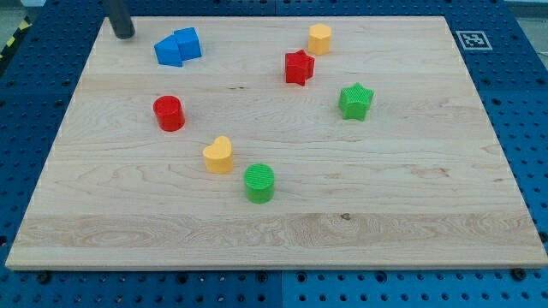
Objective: Slide the blue triangle to the bottom left of the blue cube
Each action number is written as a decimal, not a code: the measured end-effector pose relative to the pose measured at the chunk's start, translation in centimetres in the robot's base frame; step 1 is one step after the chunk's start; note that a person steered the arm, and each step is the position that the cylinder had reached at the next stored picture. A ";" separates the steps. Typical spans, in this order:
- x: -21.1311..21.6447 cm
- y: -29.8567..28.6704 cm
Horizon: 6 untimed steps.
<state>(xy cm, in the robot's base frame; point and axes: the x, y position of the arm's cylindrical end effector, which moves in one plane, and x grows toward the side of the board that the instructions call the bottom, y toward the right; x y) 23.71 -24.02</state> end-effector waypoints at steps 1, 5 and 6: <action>2.2 2.8; 9.4 3.1; 8.8 -1.5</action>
